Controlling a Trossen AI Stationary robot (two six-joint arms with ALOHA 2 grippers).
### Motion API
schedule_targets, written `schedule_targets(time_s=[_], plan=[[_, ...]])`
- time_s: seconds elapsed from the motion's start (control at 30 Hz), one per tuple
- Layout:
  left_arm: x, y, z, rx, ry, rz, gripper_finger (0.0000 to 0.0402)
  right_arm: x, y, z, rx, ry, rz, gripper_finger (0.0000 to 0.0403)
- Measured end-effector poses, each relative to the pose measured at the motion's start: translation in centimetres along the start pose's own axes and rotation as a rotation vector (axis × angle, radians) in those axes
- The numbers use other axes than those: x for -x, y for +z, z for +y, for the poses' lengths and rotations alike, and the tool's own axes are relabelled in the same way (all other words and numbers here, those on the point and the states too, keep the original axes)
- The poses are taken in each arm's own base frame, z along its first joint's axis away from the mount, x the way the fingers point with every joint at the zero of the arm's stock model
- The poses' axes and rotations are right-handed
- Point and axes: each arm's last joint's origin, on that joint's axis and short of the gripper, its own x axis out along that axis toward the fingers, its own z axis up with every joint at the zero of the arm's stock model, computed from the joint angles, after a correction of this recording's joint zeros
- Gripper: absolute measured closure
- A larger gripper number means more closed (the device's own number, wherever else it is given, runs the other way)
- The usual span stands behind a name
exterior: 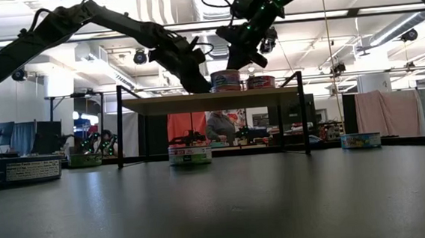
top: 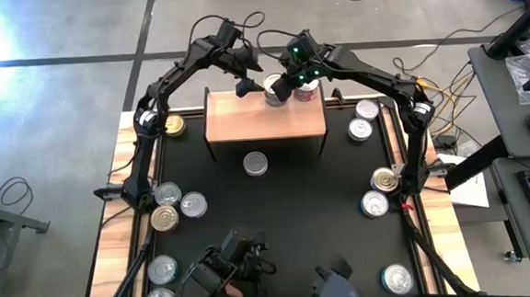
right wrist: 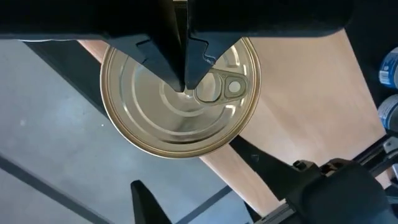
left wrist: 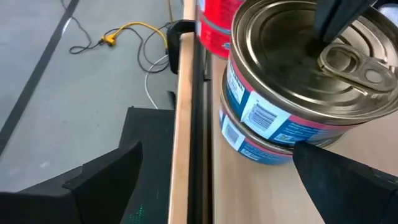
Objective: Stack canned seafood by type on shelf
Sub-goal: Stack the blue-pink tuna can on top of the other blue-pink tuna can on the shelf, then put the white-green tuna can on the shelf
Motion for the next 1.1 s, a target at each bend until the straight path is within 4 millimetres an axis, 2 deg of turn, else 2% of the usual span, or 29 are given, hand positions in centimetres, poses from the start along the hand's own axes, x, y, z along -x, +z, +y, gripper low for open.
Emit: schedule_targets(time_s=[0.27, 0.57, 0.8, 1.1], plan=[[-1.1, -1.1, -0.1, 0.025, -0.028, 0.023, 0.0002, 4.2, 0.6, 0.7, 0.012, 0.012, -0.068, 0.0393], [-1.1, -1.3, -0.4, 0.058, -0.048, 0.049, 0.0005, 5.5, 0.5, 1.5, 0.056, 0.022, -0.075, 0.0393], [0.3, -0.6, -1.2, 0.103, -0.035, 0.072, 0.0014, 6.5, 0.5, 3.1, 0.153, 0.032, -0.099, 0.0394], [4.4, 2.2, -3.8, 0.156, -0.018, 0.035, 0.0015, 7.4, 0.0, 5.1, 0.262, -0.029, -0.104, 0.0394]])
